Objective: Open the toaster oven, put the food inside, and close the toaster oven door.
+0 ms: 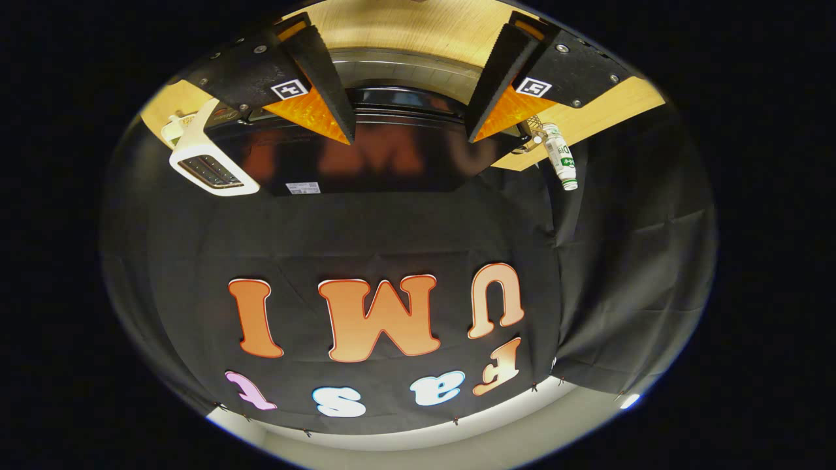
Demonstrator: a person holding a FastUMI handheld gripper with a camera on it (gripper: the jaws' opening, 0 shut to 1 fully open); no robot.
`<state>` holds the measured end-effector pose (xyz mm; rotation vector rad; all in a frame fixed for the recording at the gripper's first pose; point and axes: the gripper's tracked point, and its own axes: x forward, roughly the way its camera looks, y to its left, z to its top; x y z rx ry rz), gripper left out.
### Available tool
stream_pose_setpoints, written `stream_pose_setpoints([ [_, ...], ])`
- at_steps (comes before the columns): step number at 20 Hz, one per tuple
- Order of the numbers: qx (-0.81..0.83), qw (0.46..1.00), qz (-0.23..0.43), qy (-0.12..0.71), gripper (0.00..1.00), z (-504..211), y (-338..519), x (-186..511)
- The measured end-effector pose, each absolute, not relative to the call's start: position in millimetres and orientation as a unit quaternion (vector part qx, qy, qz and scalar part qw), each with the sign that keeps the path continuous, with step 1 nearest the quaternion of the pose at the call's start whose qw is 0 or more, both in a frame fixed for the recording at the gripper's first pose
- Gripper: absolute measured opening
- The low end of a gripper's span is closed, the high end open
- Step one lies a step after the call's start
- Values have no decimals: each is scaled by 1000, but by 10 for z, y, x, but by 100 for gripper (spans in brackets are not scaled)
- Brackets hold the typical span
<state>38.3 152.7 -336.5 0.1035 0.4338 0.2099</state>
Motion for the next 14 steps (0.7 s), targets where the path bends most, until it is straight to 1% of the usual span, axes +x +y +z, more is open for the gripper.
stream_pose_setpoints([
  [5, 40, 974, 96, 202, 99, -3422, 1493, 400],
  [10, 23, 980, 100, 172, 99, -3402, 1488, 220],
  [13, 28, 981, 101, 165, 96, -3384, 1459, 64],
  [14, 27, 980, 104, 166, 93, -3382, 1462, -18],
])
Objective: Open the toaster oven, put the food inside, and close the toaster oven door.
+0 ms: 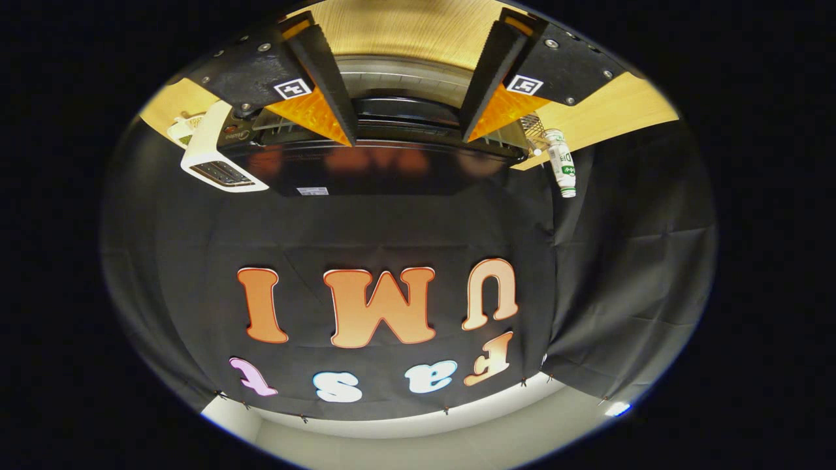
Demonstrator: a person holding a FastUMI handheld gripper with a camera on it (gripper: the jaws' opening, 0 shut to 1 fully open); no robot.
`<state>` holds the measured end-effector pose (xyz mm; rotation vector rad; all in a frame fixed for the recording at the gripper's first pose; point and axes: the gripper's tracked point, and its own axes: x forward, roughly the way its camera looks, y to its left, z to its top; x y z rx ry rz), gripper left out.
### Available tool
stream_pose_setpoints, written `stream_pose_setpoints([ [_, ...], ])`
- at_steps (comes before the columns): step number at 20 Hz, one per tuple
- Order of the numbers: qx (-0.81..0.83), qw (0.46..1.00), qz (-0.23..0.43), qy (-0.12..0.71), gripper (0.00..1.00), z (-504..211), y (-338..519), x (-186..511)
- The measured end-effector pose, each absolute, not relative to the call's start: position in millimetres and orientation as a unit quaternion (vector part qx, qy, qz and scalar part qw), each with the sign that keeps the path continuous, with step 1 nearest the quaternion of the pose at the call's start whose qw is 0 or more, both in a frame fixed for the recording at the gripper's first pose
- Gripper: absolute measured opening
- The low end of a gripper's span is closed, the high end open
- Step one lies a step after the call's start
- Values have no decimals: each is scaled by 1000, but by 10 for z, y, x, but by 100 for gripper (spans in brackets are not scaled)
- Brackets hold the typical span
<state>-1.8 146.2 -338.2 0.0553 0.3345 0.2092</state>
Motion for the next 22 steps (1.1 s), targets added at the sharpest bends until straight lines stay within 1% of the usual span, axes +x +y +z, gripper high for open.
stream_pose_setpoints([
  [4, 39, 975, 109, 189, 88, -3396, 1462, -416],
  [11, -5, 958, 128, 258, 88, -3811, 1479, -935],
  [15, 9, 952, 135, 273, 88, -3937, 1480, -1076],
  [19, 33, 931, 144, 335, 88, -4247, 1499, -1327],
  [22, 46, 920, 138, 365, 88, -4414, 1481, -1401],
])
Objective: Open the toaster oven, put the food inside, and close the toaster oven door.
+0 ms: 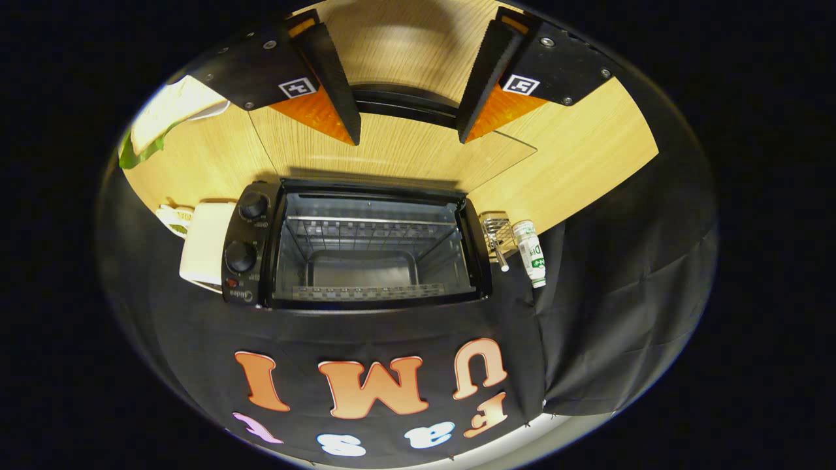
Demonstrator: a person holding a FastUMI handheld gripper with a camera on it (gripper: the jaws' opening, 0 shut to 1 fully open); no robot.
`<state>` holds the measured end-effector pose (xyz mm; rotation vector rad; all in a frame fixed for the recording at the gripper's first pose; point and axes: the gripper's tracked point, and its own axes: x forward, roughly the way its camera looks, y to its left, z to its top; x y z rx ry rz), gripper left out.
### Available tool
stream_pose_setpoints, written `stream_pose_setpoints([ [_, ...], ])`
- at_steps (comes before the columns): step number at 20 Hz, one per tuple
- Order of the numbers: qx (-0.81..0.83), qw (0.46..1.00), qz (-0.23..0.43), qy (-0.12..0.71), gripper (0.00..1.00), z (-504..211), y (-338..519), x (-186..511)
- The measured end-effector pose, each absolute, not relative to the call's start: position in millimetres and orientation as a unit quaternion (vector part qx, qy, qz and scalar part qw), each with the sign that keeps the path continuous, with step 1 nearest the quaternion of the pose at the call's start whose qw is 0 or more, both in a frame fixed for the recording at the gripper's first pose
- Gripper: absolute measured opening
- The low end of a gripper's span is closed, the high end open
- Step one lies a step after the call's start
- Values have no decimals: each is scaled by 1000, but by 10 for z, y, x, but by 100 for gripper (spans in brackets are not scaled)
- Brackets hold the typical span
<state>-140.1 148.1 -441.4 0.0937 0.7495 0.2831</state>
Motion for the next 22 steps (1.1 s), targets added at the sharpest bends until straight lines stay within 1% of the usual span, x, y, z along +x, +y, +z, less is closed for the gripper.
stream_pose_setpoints([
  [2, 59, 911, 136, 384, 88, -4535, 1472, -1452],
  [5, 71, 914, 134, 375, 87, -4515, 1438, -1423],
  [8, 90, 908, 137, 385, 85, -4431, 1354, -1421],
  [11, 93, 901, 126, 406, 85, -4368, 1134, -1461],
  [13, 95, 899, 130, 406, 88, -4216, 1052, -1492],
  [14, 93, 901, 131, 404, 91, -4124, 988, -1498],
  [16, 84, 910, 127, 386, 93, -3882, 820, -1459],
  [18, 82, 920, 116, 366, 93, -3662, 662, -1406],
  [20, 81, 922, 115, 360, 94, -3500, 540, -1393],
  [22, 73, 926, 101, 356, 95, -3362, 289, -1336],
])
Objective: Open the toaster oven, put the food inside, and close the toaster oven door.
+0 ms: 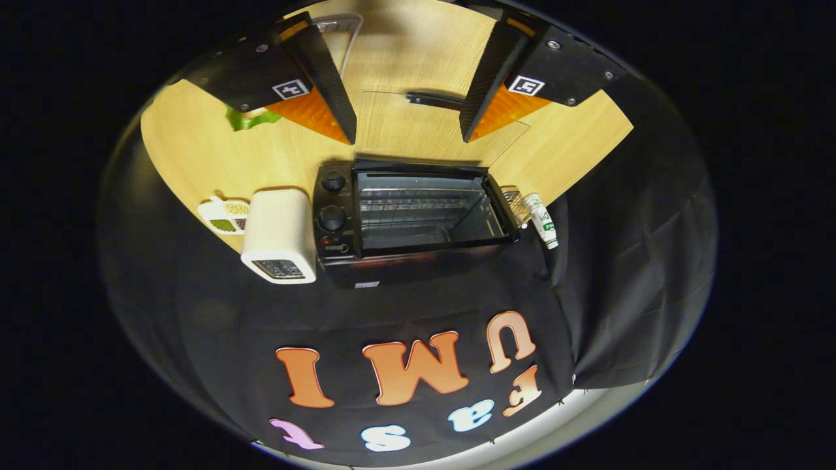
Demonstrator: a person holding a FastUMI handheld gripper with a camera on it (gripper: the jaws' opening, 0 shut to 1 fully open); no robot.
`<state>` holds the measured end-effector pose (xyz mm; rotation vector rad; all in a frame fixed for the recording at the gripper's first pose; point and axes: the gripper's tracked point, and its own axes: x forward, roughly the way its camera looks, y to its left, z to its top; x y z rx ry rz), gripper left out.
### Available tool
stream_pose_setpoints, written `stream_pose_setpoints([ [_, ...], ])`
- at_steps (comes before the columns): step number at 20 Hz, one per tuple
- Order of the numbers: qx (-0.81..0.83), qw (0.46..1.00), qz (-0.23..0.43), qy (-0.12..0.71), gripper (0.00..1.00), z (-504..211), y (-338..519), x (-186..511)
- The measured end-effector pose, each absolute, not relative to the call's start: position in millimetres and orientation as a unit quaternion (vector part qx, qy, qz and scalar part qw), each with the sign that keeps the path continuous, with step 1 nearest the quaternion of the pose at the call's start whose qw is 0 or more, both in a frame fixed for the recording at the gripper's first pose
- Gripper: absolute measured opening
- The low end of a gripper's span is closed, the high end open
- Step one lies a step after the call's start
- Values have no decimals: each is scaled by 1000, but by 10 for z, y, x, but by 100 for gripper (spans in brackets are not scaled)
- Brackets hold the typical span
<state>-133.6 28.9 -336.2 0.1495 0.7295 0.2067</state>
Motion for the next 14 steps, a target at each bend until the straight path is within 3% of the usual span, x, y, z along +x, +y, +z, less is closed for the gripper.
stream_pose_setpoints([
  [8, 57, 923, 44, 379, 94, -3154, -627, -1283],
  [14, 122, 894, 47, 429, 93, -3400, -777, -1525],
])
